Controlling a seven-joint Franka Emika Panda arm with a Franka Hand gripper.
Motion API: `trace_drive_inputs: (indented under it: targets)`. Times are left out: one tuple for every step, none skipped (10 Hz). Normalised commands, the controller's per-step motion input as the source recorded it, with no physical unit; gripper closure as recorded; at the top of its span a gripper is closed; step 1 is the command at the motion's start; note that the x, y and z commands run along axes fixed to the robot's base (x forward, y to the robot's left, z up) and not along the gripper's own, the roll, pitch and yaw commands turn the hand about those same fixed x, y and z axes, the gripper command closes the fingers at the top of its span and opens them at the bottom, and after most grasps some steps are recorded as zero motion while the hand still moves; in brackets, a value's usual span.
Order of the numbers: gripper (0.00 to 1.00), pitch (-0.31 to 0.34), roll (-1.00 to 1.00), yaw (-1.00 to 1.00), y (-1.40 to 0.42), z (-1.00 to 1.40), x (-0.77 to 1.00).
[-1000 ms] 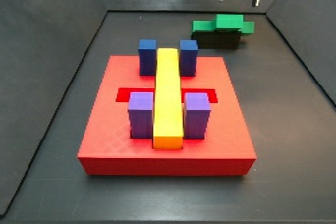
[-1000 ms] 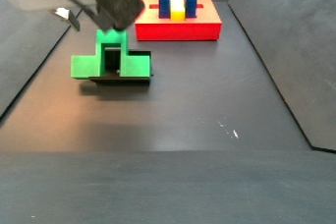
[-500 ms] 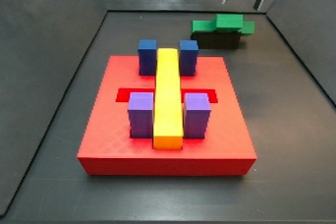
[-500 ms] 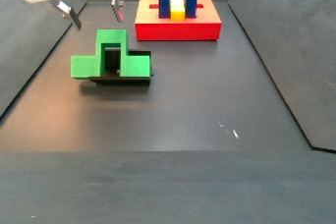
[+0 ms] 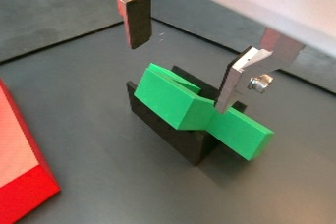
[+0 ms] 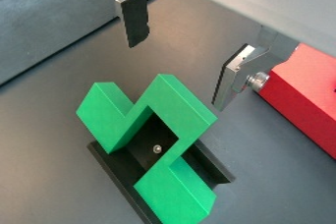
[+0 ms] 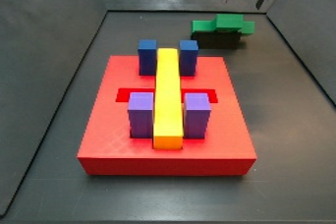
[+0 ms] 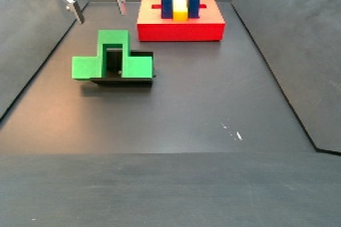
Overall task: Pick up the green object. Move up. Place the green object on the fixture. Regrasp the green object. Move to above the board. Insert the green object.
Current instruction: Regrasp the green object.
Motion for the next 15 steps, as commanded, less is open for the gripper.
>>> trace_drive_inputs:
  targets:
    - [0.0, -0.52, 0.49, -0.21, -0.17, -0.1, -0.04]
    - [0.0, -0.58, 0.51, -0.21, -0.17, -0.15, -0.03]
    - [0.0, -0.651, 0.47, -0.18, -0.12, -0.21, -0.02]
    - [0.0, -0.757, 0.45, -0.16, -0.09, -0.3, -0.04]
    - [0.0, -0.794, 0.44, -0.13, -0.08, -0.27, -0.1]
    - [0.0, -0.74, 0.43, -0.12, -0.07, -0.16, -0.12]
    - [0.0, -0.591, 0.33, -0.08, -0.02, 0.0, -0.15]
    - [0.0, -0.26, 0.09, -0.08, 0.0, 0.38, -0.17]
    - [0.0, -0.114, 0.05, 0.0, -0.01, 0.63, -0.11]
    - [0.0, -0.071, 0.35, 0.0, -0.08, 0.43, -0.1]
    - [0.0, 0.0, 0.85, 0.0, -0.18, 0.21, -0.11]
    - [0.0, 0.0, 1.0, 0.0, -0.29, 0.04, -0.06]
    - [0.0, 0.003, 1.0, 0.03, -0.33, 0.03, 0.0]
    - [0.0, 0.029, 1.0, 0.1, -0.35, 0.01, 0.0]
    - [0.0, 0.0, 1.0, 0.13, -0.27, 0.0, 0.0]
